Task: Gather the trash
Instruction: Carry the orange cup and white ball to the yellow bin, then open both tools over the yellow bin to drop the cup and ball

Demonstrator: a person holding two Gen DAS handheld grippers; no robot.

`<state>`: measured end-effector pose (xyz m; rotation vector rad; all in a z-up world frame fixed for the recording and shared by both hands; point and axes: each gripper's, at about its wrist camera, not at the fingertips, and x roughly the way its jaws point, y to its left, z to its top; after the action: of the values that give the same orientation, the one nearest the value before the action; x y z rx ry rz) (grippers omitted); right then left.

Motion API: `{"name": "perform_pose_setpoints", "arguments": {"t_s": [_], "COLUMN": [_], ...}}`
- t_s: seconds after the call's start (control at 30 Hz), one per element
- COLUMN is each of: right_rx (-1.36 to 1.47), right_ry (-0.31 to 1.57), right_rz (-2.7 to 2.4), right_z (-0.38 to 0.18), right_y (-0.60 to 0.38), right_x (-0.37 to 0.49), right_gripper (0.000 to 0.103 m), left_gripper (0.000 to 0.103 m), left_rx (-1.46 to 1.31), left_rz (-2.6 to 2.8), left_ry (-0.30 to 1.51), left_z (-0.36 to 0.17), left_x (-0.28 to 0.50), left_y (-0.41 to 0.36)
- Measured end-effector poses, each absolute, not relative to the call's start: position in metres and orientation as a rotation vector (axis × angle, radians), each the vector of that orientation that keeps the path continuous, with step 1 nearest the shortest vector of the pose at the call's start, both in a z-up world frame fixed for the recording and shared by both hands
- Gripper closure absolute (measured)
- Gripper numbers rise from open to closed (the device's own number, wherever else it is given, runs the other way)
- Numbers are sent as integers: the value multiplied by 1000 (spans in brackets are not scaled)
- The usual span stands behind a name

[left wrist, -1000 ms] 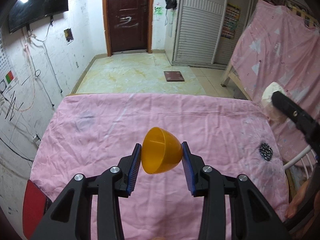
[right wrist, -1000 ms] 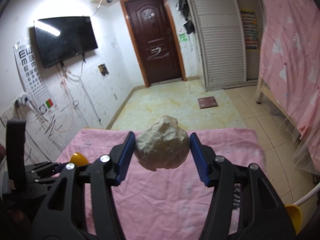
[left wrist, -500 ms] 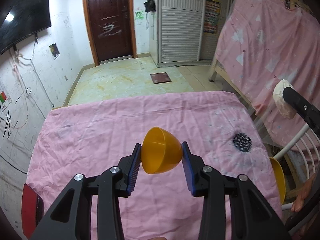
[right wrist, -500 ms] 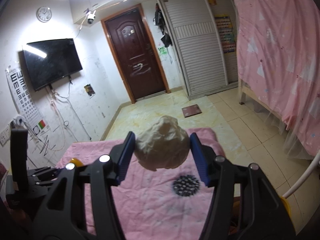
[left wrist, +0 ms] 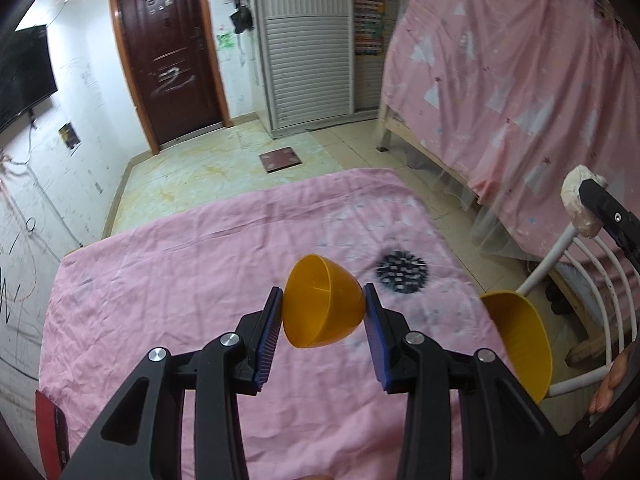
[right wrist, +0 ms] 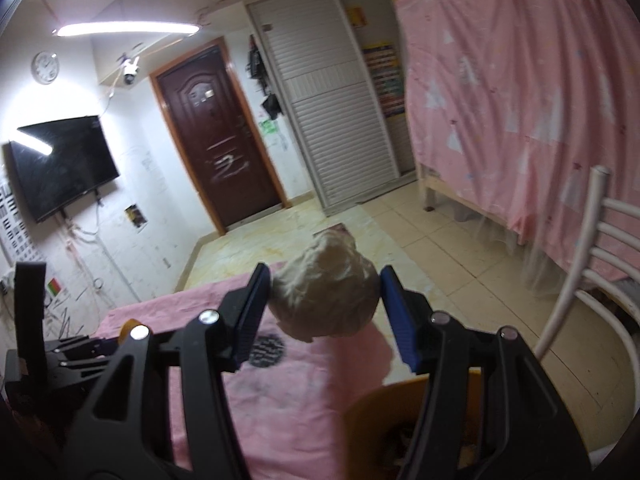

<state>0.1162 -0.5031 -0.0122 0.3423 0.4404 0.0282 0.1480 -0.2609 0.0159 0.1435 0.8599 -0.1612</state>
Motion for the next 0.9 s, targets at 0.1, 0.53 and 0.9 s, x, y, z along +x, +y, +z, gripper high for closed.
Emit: {"name": "perform_pose_setpoints", "arguments": {"t_s": [0.1,0.53,0.9], "right_rx": [351,385,433], "right_ry": [440,423,374], "right_rz": [-2,-67,-104], "right_z": [-16,-31,-32], "right_y": [-518,-560,-583], "right_x": [107,74,57], "right_gripper": [48,48,34], "left_gripper": [70,70,70], "left_rx": [162,225,177], "left_rz": [-187,-287,-490], "left_ry": [858,881,910], "left_z": [16,7,11], "left_x": [147,140,133], "left_y": [-278,-346,-396]}}
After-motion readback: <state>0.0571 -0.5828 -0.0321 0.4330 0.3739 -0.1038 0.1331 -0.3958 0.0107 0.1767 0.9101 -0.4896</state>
